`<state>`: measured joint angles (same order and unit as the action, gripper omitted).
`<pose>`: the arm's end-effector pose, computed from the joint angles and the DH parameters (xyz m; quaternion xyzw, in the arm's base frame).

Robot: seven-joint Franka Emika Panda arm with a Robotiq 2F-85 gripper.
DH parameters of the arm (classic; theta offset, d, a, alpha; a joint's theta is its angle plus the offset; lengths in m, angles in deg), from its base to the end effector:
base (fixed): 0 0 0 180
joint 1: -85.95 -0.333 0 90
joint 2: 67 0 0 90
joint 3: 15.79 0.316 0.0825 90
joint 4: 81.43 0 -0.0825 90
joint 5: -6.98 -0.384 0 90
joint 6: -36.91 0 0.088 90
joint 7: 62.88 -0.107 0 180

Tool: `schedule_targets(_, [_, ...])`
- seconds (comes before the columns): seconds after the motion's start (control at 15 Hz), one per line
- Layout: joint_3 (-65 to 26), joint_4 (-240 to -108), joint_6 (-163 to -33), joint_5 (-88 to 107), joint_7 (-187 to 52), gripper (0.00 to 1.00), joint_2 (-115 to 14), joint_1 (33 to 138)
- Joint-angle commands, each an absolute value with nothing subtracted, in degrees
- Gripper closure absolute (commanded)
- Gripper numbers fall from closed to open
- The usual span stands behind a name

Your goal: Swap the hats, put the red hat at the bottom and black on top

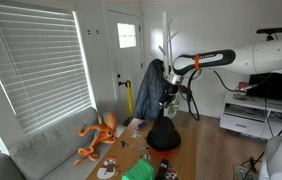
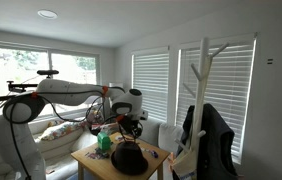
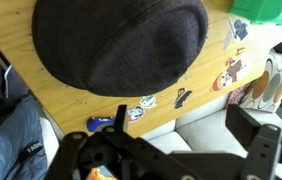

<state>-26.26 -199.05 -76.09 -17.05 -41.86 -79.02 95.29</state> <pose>0.4867 -0.1540 0.5451 -0.9731 0.0581 -0.1309 0.1806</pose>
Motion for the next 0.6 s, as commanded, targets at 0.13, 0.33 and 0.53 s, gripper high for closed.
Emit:
schedule_targets(0.13, [-22.2, -195.3, -69.1, -2.4, -54.0, 0.0, -82.1, 93.2])
schedule_targets(0.33, [-22.8, -195.7, -69.8, -2.8, -52.9, 0.0, -81.9, 92.3])
schedule_targets(0.53, [-22.4, -195.4, -69.2, -1.7, -53.6, 0.0, -82.1, 92.2])
